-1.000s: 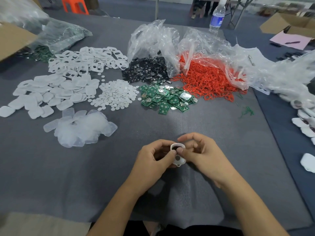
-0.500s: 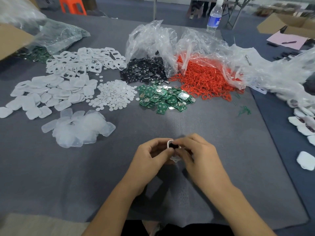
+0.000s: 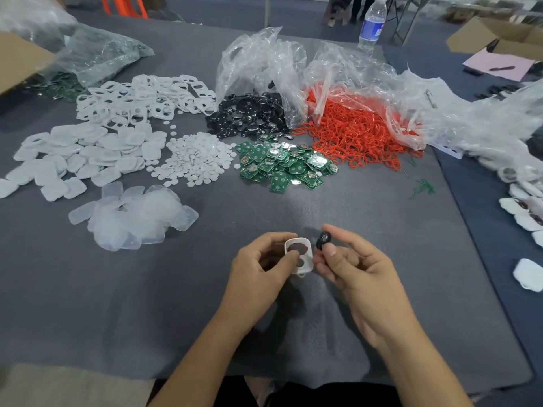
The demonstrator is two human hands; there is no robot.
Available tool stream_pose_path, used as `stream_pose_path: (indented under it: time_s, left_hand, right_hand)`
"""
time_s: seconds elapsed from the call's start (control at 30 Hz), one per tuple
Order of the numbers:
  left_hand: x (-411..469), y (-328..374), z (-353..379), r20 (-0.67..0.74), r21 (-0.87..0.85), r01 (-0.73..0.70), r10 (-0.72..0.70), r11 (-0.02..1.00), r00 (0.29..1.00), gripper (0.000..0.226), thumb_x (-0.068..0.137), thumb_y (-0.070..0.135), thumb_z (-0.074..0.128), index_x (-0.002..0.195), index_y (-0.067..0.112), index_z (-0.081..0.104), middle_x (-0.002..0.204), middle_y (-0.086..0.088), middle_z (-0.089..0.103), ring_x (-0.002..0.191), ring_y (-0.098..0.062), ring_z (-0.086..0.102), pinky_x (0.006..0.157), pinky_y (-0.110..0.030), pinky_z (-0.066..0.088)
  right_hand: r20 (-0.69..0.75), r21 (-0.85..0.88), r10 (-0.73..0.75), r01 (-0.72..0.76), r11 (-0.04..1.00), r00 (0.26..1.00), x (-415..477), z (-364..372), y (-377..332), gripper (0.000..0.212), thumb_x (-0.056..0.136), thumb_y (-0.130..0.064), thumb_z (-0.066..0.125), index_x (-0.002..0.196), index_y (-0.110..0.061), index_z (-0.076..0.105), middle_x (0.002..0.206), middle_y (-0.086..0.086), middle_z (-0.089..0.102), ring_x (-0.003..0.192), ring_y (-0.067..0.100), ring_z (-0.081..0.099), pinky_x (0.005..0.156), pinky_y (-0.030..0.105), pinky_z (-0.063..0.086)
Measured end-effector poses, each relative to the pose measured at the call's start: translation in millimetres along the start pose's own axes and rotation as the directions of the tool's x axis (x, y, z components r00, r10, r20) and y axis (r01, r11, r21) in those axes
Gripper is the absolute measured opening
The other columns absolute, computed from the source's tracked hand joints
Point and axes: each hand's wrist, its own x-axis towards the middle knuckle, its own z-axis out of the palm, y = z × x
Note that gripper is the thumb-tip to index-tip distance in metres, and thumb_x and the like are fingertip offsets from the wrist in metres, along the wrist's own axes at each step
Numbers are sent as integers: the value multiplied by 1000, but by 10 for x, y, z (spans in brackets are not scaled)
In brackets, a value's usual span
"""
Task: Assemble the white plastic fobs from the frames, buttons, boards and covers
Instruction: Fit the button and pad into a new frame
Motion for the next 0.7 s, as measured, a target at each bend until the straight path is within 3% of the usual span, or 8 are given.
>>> stream_pose_path:
  time_s: [0.2, 0.47, 0.6, 0.7]
  left_hand:
    - [-23, 27, 24, -35, -13, -3, 3, 1000, 999, 8, 95, 16, 73, 97, 24, 77, 92, 0, 79, 88, -15, 76, 75, -22, 58]
    - [-15, 18, 48, -61, 12, -11, 12, 1000, 998, 12, 93, 14, 76, 93, 26, 78, 90, 3, 79, 87, -14, 76, 76, -21, 57]
    - [4, -4, 71, -65, 39, -14, 16, 999, 998, 16, 90, 14, 77, 89, 30, 77, 84, 3, 78, 79, -13, 75, 71, -22, 57]
    - [5, -31, 80, -65, 51, -18, 21, 999, 998, 13, 90, 19, 76, 92, 32, 77, 85, 4, 78, 80, -13, 75, 73, -25, 58]
  right_hand:
    - [-17, 36, -38, 38, 999, 999, -70, 17, -13, 27, 78, -8, 70, 104, -13, 76, 87, 20, 75, 81, 23, 75, 73, 26, 59]
    - [-40, -40, -139, 137, 990, 990, -77, -2, 37, 19, 78, -15, 76, 95, -11, 69, 89, 17, 75, 78, 22, 72, 73, 27, 58]
    - [-21, -179, -223, 215, 960, 975, -60, -50, 59, 19, 78, -14, 76, 90, -12, 61, 99, 12, 76, 77, 19, 68, 78, 25, 58]
    - [9, -277, -250, 243, 930, 968, -48, -105, 66, 18, 83, -10, 76, 91, -13, 60, 82, 5, 74, 70, 14, 64, 73, 24, 56]
